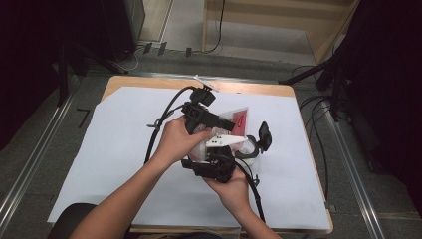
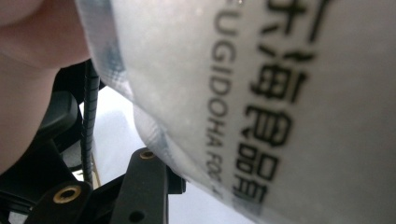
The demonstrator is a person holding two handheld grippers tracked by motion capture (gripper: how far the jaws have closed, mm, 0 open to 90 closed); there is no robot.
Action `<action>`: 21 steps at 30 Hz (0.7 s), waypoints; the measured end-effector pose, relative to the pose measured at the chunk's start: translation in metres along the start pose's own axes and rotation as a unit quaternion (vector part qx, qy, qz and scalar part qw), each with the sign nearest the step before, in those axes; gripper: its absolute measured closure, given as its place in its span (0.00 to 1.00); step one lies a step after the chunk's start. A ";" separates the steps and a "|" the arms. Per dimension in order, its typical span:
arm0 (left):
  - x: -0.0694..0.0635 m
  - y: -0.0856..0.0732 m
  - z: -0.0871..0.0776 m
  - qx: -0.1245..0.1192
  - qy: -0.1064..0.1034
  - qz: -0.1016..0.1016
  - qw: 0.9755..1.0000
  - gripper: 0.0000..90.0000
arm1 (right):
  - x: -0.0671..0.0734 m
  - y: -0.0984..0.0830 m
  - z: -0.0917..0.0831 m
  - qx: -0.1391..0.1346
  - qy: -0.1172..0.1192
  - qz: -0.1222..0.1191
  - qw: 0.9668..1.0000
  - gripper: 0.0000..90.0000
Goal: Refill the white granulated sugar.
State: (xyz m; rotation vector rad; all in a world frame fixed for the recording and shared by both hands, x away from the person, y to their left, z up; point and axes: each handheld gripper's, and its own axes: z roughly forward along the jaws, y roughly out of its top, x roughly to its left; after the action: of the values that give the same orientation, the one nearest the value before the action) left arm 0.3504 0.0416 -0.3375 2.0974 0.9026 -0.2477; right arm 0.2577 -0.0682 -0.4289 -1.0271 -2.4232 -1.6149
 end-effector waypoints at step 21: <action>-0.002 0.000 -0.001 -0.005 0.000 0.004 1.000 0.76 | 0.003 0.002 -0.001 -0.005 -0.003 0.010 1.000 0.71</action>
State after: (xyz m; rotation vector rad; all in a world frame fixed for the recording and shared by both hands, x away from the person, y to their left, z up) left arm 0.3487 0.0410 -0.3360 2.0914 0.8943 -0.2399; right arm 0.2557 -0.0668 -0.4261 -1.0537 -2.4037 -1.6209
